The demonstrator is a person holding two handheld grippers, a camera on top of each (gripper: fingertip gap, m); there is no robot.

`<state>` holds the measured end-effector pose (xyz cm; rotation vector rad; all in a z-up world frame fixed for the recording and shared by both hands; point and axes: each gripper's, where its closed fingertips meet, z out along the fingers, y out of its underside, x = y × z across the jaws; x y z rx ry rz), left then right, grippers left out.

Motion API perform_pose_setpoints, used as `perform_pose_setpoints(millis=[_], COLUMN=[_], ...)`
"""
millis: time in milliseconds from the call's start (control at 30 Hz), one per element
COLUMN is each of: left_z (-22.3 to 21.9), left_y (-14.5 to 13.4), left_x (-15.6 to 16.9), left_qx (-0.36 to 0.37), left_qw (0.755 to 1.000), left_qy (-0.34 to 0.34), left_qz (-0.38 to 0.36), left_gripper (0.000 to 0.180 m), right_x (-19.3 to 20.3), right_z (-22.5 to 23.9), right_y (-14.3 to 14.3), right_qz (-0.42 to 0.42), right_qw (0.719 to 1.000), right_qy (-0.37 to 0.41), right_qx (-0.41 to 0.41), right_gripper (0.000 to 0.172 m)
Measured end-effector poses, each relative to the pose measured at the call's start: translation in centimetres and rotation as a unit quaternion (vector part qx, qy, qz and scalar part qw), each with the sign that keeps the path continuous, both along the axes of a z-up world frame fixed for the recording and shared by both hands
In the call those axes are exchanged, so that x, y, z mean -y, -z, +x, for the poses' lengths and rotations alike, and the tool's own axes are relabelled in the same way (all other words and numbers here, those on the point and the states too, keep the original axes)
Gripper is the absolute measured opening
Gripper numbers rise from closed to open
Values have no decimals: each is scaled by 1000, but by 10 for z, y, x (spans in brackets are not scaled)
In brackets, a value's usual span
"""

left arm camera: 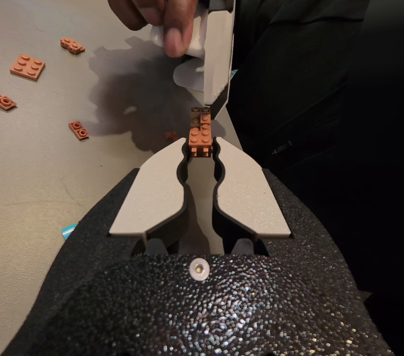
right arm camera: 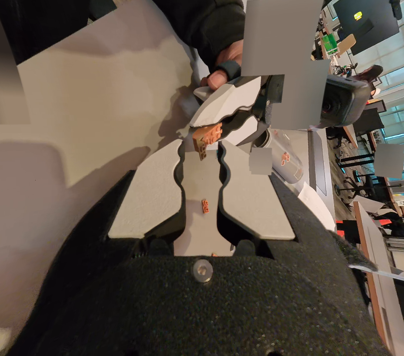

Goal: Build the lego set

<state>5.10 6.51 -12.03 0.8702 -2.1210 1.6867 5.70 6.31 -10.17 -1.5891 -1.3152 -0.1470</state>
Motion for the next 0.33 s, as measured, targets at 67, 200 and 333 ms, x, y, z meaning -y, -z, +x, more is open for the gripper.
perform_pose_setpoints(millis=[67,200,333], left_z=[-1,-1,-1], left_y=[0,0,0], left_x=[0,1,1], left_qx=[0,1,1], left_qw=[1000,1000,1000], left_qy=[2,3,4], left_qz=[1,1,1], left_gripper=[19,19,19], right_x=[-1,-3,-6], right_z=[-1,-1,-1], right_y=[1,8,7], right_qz=[7,10,26], right_qw=[1000,999,999], right_qy=[2,4,8], right_qx=[11,30,34], right_gripper=[27,23,16])
